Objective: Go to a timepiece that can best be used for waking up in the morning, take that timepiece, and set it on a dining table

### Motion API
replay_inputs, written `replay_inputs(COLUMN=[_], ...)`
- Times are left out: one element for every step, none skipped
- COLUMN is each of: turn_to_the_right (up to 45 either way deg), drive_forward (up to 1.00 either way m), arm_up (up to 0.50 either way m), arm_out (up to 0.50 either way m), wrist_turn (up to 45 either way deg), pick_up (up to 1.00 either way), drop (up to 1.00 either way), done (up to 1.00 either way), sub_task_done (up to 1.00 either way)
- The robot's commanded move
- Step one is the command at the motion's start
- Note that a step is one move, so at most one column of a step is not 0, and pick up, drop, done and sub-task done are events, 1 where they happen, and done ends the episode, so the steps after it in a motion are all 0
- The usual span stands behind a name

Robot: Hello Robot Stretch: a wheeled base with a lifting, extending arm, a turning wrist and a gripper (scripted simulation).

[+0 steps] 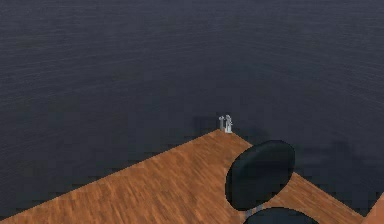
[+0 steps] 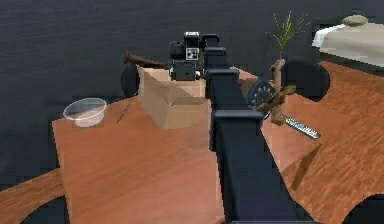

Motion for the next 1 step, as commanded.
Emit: replay_inputs(turn_to_the_right=[0.0], drive_forward=[0.00], arm_up=[0.00], arm_out=[0.00], wrist_turn=[0.0], pick_up=[0.00], drop=[0.00], done=[1.00], sub_task_done=[0.00])
